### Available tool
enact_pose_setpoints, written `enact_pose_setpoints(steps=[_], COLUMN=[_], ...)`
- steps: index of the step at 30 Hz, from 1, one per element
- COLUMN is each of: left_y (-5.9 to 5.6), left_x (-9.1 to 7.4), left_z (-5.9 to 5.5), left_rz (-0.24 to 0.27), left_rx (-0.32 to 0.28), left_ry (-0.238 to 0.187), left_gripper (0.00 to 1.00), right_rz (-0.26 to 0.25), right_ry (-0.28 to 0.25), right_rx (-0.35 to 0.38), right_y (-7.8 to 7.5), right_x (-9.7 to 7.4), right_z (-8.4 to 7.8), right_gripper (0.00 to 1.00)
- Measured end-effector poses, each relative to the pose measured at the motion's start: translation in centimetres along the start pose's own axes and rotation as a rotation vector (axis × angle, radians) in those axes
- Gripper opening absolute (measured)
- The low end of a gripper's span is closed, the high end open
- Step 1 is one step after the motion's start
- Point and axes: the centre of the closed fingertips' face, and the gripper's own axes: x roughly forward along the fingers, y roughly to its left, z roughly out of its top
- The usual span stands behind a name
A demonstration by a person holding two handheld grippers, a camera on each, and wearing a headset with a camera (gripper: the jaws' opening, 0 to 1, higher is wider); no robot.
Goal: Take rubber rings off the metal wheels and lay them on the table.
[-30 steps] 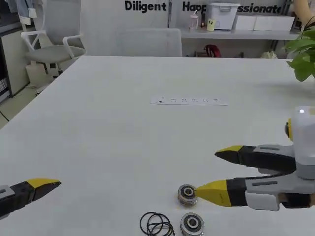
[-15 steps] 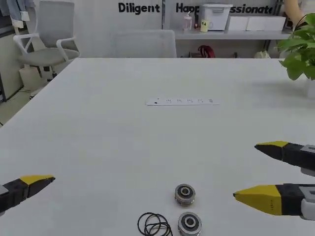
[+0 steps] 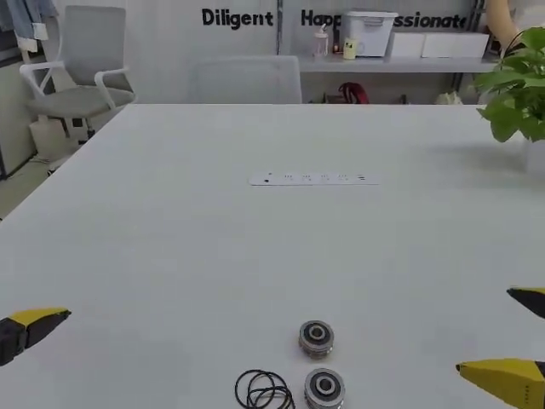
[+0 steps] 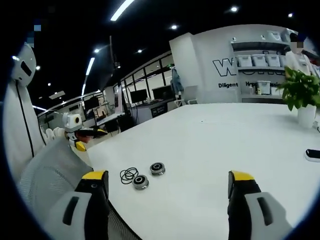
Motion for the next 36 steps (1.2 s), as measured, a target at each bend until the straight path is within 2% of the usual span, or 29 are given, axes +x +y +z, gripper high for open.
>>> enact_pose_setpoints(steps=[3, 4, 10, 12, 15, 20, 21, 25, 28, 36], left_y=[0.2, 0.2, 0.3, 0.1, -0.5, -1.5, -1.3, -1.0, -0.8, -1.0], left_x=[0.1, 0.2, 0.5, 0.6, 0.9, 1.2, 1.2, 1.1, 1.0, 1.0], left_z=[-0.7, -1.0, -2.6, -2.8, -3.4, -4.1, -4.0, -4.0, -4.0, -4.1], left_rz=[0.01, 0.01, 0.027, 0.024, 0.019, -0.002, 0.009, 0.029, 0.041, 0.04], left_rx=[-0.009, -0.014, -0.037, -0.04, -0.044, -0.056, -0.074, -0.073, -0.082, -0.082], left_ry=[0.015, 0.02, 0.064, 0.071, 0.092, 0.115, 0.113, 0.115, 0.114, 0.128], left_gripper=[1.0, 1.0, 1.0, 1.0, 1.0, 1.0, 1.0, 1.0, 1.0, 0.99], right_rz=[0.001, 0.002, 0.011, 0.022, 0.037, 0.045, 0.047, 0.063, 0.053, 0.056], right_ry=[0.105, 0.124, 0.168, 0.183, 0.238, 0.29, 0.298, 0.298, 0.293, 0.314], right_rx=[0.057, 0.057, 0.048, 0.047, 0.032, 0.016, 0.013, 0.031, 0.026, 0.015], right_y=[0.4, 0.5, 1.3, 1.6, 2.1, 2.0, 2.0, 2.5, 2.4, 2.4], right_x=[0.2, 0.3, 1.3, 1.6, 2.1, 2.2, 2.2, 2.2, 2.1, 2.1], right_z=[-2.8, -3.3, -4.9, -5.3, -6.4, -7.5, -7.6, -7.8, -7.7, -8.0], right_gripper=[1.0, 1.0, 1.0, 1.0, 1.0, 0.99, 0.99, 0.98, 0.97, 0.96])
